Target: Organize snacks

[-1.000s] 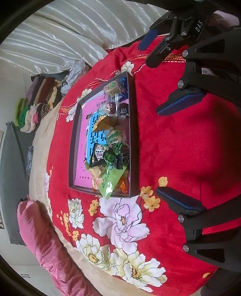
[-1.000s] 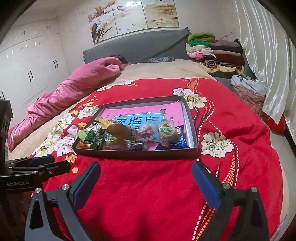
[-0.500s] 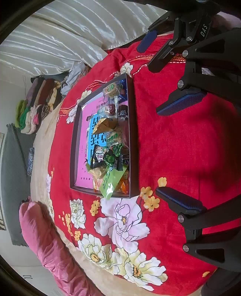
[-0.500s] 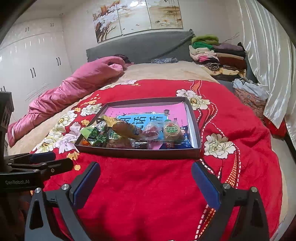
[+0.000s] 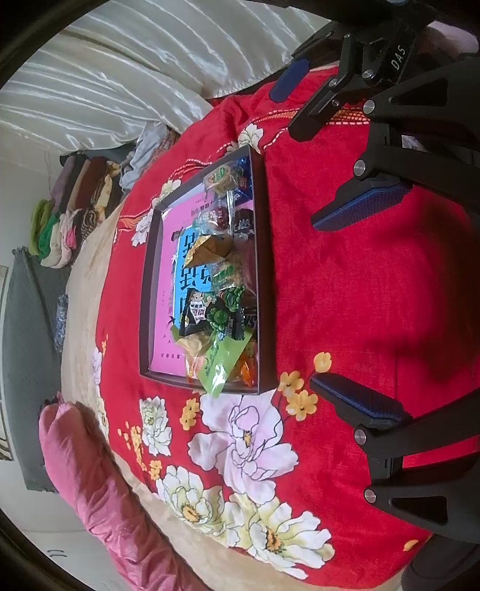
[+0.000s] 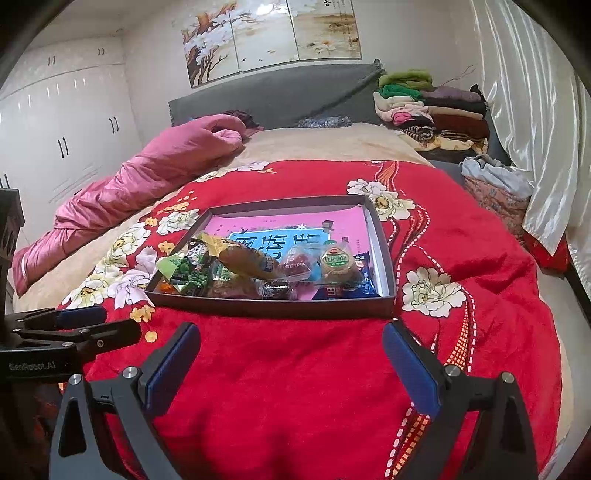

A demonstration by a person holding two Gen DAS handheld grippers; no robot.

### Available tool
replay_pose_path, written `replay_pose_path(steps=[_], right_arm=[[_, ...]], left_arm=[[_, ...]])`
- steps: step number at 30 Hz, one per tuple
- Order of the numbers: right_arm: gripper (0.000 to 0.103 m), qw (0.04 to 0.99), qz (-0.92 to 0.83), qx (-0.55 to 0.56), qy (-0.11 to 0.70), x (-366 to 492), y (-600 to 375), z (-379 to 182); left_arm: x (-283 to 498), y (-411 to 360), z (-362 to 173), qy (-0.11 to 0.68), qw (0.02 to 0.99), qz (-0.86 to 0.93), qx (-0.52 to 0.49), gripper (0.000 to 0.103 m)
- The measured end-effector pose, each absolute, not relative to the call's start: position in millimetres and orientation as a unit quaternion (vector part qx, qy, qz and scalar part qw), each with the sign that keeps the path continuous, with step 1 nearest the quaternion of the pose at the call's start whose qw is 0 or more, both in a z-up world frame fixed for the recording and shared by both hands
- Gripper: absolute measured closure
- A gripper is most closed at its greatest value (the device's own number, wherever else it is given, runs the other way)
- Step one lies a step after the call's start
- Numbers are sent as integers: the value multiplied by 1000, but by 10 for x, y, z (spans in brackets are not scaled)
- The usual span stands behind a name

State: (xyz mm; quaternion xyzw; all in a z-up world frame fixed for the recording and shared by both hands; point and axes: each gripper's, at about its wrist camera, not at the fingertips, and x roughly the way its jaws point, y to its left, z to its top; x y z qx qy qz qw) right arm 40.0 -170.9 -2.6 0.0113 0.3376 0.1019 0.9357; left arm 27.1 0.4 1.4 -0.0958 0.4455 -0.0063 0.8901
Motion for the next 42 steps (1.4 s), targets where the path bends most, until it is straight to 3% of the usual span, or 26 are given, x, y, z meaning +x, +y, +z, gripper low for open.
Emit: replay_pose_path(steps=[42], right_arm=[[3,937,93,5,338,403,-1758,-49]], left_arm=[[297,-18,22,444,892,6,-85,23]])
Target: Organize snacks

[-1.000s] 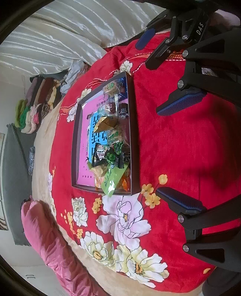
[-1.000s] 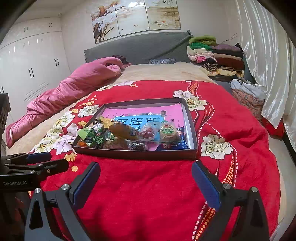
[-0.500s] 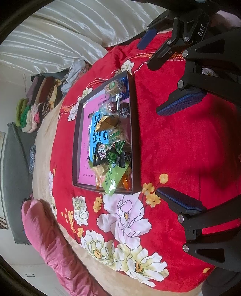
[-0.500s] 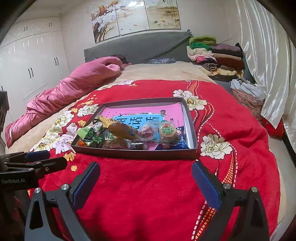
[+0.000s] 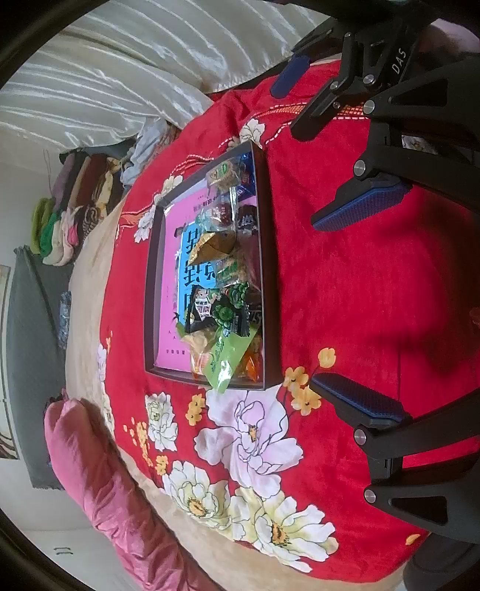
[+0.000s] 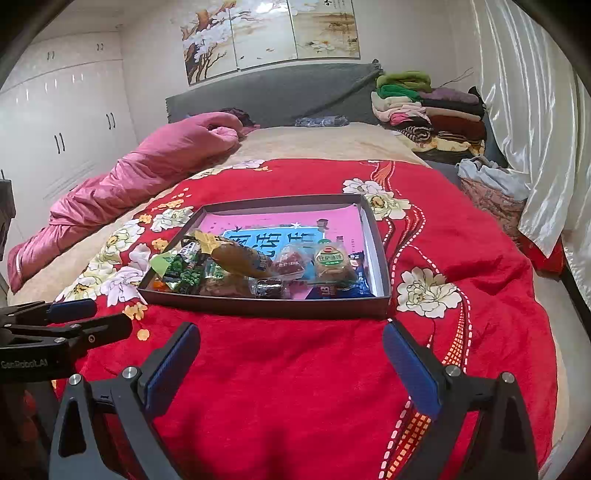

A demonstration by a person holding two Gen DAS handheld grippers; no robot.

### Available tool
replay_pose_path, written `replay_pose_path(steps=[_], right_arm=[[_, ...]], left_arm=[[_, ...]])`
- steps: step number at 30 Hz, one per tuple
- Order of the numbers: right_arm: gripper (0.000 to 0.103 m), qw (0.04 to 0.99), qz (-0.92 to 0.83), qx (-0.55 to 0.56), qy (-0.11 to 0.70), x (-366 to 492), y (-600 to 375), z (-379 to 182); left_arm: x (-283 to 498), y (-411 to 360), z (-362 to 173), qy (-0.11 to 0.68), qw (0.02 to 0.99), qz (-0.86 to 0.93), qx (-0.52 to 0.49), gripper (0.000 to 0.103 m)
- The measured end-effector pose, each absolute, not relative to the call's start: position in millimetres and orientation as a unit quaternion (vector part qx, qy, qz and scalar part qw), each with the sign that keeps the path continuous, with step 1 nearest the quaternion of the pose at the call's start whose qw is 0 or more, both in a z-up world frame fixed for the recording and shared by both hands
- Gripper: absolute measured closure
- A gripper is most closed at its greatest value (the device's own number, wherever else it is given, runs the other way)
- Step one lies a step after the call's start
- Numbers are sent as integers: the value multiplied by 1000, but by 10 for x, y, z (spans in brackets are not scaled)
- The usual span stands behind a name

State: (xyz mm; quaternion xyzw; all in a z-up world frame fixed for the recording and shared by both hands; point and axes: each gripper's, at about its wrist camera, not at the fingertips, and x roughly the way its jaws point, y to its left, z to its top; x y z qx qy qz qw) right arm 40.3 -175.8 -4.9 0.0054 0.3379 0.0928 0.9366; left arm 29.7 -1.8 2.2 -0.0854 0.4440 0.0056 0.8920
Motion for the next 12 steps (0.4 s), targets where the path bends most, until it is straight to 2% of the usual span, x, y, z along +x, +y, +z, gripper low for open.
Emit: replay_pose_path(steps=[7,12], right_arm=[[1,940,88,1,331,452,-1804,-61],[1,945,66,6,319,554,-1983,-50]], left_arm=[[413,96,-63,456,886,27,-86,23],[533,450,-52,438,891,82,-83,23]])
